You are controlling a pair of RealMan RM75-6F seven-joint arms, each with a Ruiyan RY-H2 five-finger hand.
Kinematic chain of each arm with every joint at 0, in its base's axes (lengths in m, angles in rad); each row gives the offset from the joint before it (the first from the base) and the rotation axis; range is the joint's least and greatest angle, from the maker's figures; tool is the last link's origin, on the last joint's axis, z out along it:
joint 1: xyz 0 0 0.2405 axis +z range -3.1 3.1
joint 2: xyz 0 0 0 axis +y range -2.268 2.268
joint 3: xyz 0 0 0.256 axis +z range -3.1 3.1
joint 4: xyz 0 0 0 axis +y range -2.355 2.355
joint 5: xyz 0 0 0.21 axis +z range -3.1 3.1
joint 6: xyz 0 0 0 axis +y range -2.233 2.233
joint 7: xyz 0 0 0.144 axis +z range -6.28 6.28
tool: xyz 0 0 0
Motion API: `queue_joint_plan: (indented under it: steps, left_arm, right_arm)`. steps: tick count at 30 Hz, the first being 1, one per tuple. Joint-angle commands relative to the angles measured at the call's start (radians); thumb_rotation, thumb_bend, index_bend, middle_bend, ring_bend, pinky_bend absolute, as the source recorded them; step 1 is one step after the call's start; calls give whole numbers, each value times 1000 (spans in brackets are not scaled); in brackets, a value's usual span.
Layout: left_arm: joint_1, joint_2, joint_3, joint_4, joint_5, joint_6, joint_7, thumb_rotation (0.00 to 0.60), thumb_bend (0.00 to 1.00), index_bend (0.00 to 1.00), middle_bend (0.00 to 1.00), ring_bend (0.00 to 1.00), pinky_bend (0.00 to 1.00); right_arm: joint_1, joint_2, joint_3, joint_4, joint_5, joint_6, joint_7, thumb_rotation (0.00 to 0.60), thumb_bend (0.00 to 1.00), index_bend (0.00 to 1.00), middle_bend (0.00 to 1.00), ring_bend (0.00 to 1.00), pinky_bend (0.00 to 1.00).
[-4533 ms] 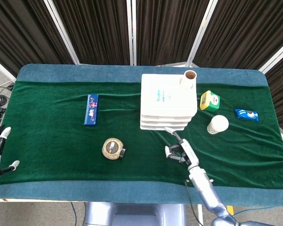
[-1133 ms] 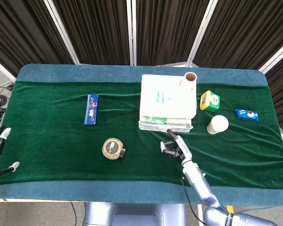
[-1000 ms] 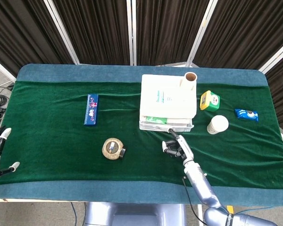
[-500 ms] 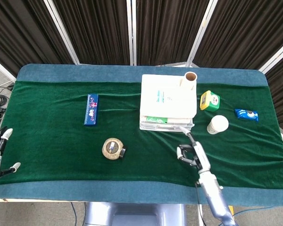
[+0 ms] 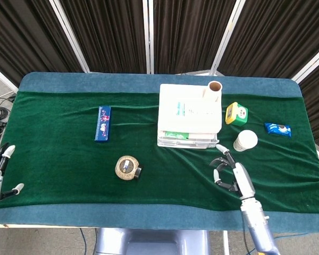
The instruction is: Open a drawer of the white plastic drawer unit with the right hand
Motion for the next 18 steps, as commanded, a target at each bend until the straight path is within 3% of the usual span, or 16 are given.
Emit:
queue_joint_plan:
  steps: [1, 7, 12, 18]
  left_arm:
    - [1, 0, -1, 0, 2, 3, 0, 600, 146, 0, 0, 0, 0]
    - [1, 0, 0, 1, 3, 4, -1, 600, 148, 0, 0, 0, 0]
    - [1, -1, 1, 1, 4, 3, -2, 600, 150, 0, 0, 0, 0]
    - [1, 0, 1, 0, 4, 2, -2, 600, 155, 0, 0, 0, 0]
  right_arm:
    - [19, 60, 3, -26, -6, -3, -165, 600, 463, 161, 426, 490, 438]
    - [30, 72, 18, -61, 0, 17, -310, 600, 463, 160, 464, 505, 475]
    - [49, 74, 36, -73, 22, 28, -509, 600, 464, 165, 772, 805, 665]
    - [92, 52, 74, -111, 136, 5, -734, 600, 474, 176, 918, 944, 789]
